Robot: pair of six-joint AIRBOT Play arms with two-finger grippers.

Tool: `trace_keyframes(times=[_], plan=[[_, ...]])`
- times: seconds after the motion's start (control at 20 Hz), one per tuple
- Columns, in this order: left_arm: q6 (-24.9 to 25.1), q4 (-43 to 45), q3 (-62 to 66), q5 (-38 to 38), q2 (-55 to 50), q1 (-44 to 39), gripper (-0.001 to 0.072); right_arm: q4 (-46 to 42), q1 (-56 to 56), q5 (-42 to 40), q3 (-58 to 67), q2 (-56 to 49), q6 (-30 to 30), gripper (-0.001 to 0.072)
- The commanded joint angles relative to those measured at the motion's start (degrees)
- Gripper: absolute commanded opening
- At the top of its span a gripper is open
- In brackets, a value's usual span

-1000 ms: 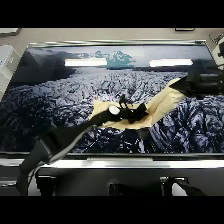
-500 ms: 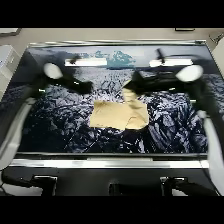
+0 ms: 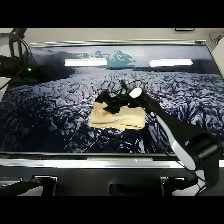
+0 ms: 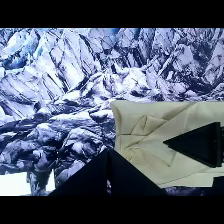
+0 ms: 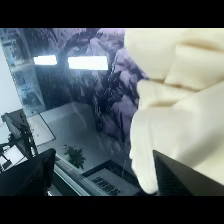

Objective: Fold the clothes and pants, and hang the long-sleeved shirts on hangers.

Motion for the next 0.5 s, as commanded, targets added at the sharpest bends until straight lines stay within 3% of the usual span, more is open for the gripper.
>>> trace_keyframes(times=[0.0, 0.25, 0.35, 0.45], plan=[[1.2, 0.5, 0.0, -0.7, 1.3, 0.2, 0.0026, -6.4, -10.4, 8.3, 0.0, 3.7, -2.2, 0.0704], [1.2, 0.5, 0.0, -0.7, 1.3, 0.2, 0.0026, -30.9, -32.6, 28.7, -1.6, 7.7, 1.5, 0.0699], [1.1, 0.5, 0.0, -0.8, 1.3, 0.2, 0.0026, -30.7, -36.2, 28.0, -7.4, 7.7, 1.1, 0.0688], [0.9, 0.4, 0.0, -0.8, 1.3, 0.2, 0.0026, -24.3, -36.0, 23.2, -13.9, 7.1, -5.6, 0.0677]])
